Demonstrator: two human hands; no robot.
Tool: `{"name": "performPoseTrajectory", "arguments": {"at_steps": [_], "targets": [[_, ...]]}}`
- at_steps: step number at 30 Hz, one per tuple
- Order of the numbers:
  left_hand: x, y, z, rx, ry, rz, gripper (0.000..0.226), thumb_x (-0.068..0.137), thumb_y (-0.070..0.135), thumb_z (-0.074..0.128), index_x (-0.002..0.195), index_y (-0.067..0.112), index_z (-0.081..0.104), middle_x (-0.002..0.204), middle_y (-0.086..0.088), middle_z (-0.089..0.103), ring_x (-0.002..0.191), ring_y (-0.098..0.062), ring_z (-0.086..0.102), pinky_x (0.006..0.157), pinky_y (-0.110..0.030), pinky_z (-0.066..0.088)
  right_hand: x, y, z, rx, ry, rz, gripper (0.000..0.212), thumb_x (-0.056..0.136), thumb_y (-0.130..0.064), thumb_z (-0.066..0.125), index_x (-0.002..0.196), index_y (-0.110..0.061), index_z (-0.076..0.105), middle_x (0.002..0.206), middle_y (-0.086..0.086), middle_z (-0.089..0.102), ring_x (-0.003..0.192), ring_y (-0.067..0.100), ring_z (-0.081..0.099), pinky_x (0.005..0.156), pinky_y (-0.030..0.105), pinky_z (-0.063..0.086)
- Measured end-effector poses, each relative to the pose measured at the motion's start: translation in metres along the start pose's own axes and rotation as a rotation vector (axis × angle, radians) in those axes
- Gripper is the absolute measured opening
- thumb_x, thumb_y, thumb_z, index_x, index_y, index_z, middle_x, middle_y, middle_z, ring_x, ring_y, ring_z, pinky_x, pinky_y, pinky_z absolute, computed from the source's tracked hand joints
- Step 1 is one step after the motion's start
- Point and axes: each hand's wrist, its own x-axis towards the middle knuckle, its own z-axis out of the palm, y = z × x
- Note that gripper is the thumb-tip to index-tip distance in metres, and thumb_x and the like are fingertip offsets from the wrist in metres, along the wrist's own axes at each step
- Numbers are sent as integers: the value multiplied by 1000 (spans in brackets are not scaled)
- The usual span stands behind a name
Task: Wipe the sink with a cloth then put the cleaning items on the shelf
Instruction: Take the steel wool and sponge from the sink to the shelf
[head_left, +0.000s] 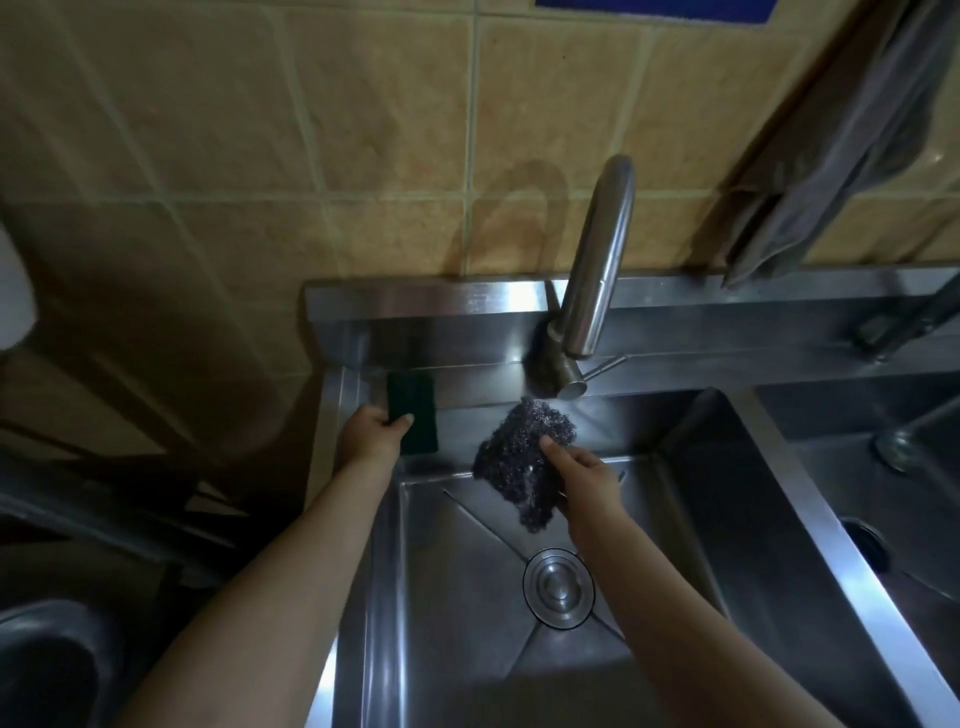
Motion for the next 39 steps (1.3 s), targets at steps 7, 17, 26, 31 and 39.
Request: {"name": "performPoseTrajectory", "arguments": {"at_steps": [7,17,26,31,39], "targets": [[-42,2,-28,-380,-55,-66,12,83,18,67,83,13,55,85,-5,60,76,-19,56,60,-28,41,-20,-14,-19,-68,9,-40,12,88,-19,63,83,-8,63,103,19,65,93,33,62,89,44,50],[-114,17,-72,-567,20,-122,10,85,21,65,83,14,58,84,-4,61,83,-22,57,65,-28,42,-58,-45,-38,-190,-169,-34,43,89,-24,62,120,5,55,117,22,61,107,36,60,98,45,46],[-219,39,-102,-653,270,-118,18,83,29,67,79,17,53,76,-2,52,67,-18,46,61,-29,38,-95,-84,-43,-266,-518,-51,15,87,-19,64,82,-6,59,78,11,69,73,26,66,62,36,53],[-287,48,-120,-722,447,-132,20,80,29,70,75,16,56,86,-4,60,82,-22,54,66,-30,38,-119,-97,-49,-302,-647,-99,16,90,-19,61,80,-7,60,75,9,68,66,23,65,53,31,50],[-392,63,-167,-789,676,-63,21,79,29,70,69,20,55,83,-1,62,82,-19,57,55,-23,34,-182,-120,-43,-398,-848,-81,19,91,-22,60,89,-3,59,87,11,66,74,26,63,59,35,50]]}}
